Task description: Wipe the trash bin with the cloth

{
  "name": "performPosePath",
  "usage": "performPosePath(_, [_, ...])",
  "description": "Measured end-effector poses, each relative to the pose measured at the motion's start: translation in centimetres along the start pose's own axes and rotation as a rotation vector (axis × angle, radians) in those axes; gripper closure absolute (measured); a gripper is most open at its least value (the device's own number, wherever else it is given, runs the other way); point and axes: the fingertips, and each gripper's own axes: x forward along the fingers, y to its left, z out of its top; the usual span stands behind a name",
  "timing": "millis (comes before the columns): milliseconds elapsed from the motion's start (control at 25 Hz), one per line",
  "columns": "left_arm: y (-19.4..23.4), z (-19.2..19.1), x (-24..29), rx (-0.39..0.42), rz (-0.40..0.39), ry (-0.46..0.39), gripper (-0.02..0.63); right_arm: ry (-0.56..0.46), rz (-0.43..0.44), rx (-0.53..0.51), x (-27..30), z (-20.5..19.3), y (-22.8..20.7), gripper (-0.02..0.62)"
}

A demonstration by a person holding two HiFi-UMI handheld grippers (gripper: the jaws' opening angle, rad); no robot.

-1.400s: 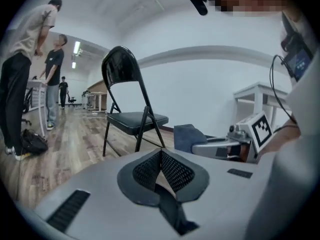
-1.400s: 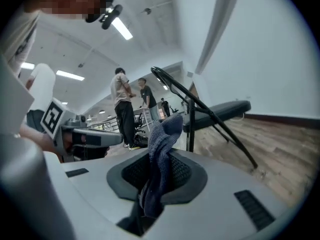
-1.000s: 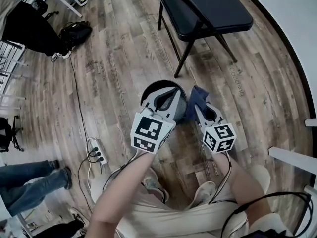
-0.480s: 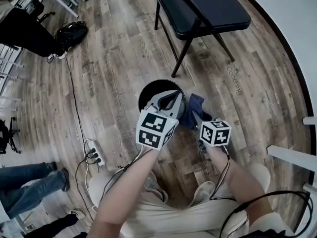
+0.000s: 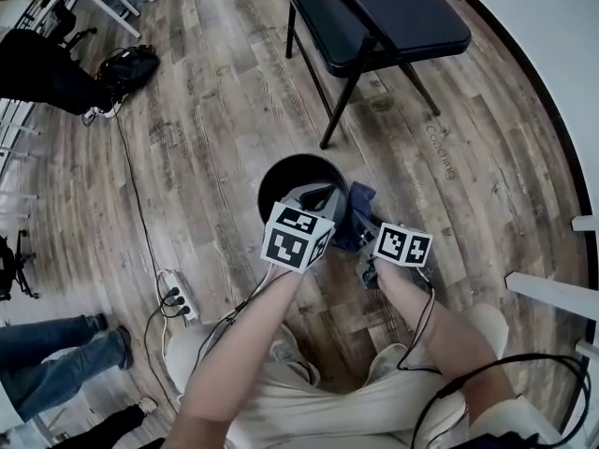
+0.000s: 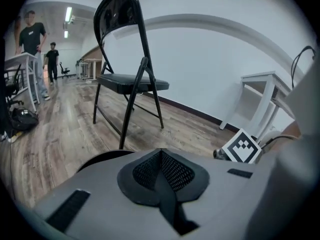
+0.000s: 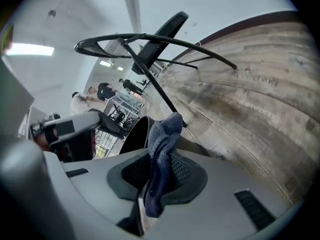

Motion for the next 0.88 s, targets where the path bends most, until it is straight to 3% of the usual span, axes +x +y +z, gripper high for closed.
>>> performPosePath(160, [0.0,-1.7,0.9,-0.045,-0.044,0.058,0.595,-0.029,-0.003,0.056,0.6,0.3,-0.6,0.532])
performPosePath(440, [0.5,-6.9,2.3,0.001,-0.063,0.245,0.595,-0.005,-0.071,0.073,2.5,-0.6,-3.4,0.532])
performPosePath(880, [0.7,-7.6,1.6,0.0,-0.088,0.266,0.595,0.047,-0.129,0.132,5.9,-3.3,-8.6,0.532])
